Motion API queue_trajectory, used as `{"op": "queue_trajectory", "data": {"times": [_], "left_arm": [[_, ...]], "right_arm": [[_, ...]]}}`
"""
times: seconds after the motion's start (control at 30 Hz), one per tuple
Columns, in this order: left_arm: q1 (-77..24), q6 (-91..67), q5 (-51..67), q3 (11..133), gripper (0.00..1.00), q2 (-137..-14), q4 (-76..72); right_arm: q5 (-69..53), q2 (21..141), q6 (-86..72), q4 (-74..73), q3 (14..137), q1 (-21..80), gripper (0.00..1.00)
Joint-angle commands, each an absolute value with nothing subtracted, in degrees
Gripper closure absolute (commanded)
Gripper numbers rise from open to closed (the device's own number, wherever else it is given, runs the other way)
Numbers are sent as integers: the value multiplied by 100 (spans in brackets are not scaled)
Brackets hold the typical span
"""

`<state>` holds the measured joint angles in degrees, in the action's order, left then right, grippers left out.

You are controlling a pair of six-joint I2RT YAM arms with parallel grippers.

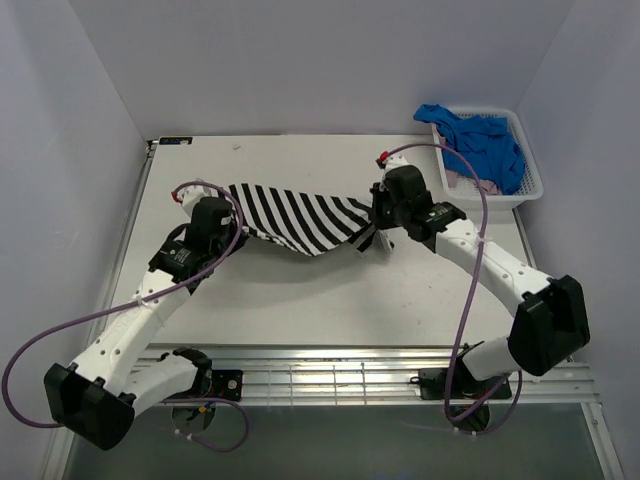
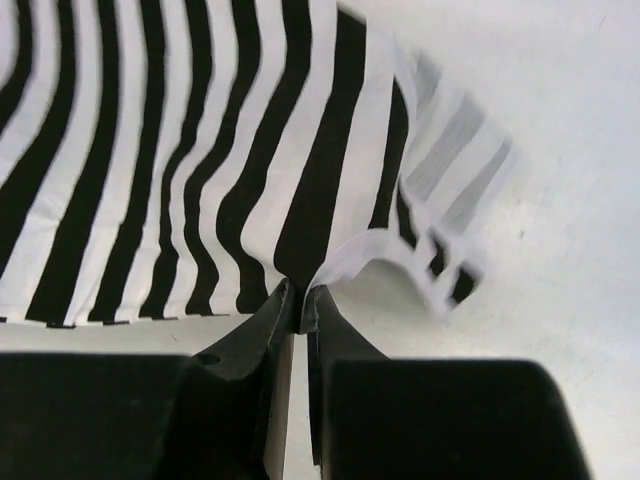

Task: Fold and stack the tank tops
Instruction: Flatten the tank top out

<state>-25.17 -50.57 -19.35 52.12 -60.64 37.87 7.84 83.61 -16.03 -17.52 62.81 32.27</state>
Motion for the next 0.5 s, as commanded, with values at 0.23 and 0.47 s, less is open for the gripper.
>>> {"op": "queue_trajectory", "data": {"times": [0.23,0.47], "left_arm": [[-2479,-3806,-1997,6872,100,-4748,2594],[-2479,-3445,-1223,7786,100,-4763,2057]], "right_arm": [[915,6707,-624,-2452,8269,3243,92],[299,5995,-273,-2627,9122,3252,92]]}}
